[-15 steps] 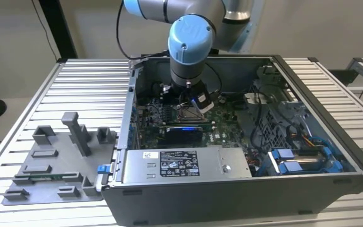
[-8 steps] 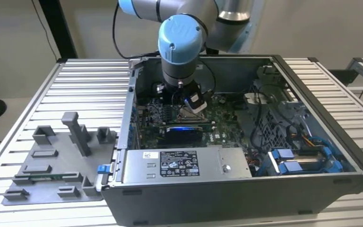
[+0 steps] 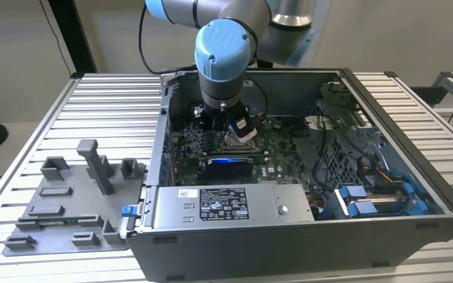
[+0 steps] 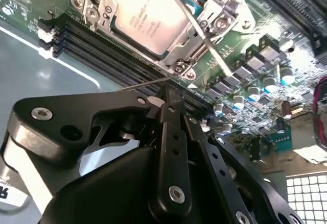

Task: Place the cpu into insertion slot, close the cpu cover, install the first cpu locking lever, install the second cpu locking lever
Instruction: 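Install the first cpu locking lever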

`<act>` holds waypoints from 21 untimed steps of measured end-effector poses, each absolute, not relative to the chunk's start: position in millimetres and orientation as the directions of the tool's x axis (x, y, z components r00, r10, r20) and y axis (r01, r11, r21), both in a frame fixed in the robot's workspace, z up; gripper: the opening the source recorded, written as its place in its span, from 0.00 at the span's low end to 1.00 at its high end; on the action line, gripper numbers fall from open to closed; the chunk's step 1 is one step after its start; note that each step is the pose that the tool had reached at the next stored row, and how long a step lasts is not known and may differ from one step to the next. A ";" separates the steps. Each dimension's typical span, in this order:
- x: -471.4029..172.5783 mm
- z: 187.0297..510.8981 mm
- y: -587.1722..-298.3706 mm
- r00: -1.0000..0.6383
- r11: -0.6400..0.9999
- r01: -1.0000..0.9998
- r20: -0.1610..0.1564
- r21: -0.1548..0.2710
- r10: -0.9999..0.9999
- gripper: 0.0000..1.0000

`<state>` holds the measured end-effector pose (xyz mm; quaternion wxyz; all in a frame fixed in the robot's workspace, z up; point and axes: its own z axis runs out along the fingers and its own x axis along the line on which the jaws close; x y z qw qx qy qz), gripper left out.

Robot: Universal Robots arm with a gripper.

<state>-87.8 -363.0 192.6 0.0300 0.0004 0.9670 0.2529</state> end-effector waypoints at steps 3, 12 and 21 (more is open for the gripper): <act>-87.8 192.3 -363.6 -0.998 0.872 -0.014 -0.058 0.489 0.016 0.00; -85.0 187.1 -363.7 -0.998 0.872 -0.014 -0.058 0.489 0.016 0.00; -78.1 183.3 -363.8 -0.998 0.872 -0.014 -0.058 0.489 0.016 0.00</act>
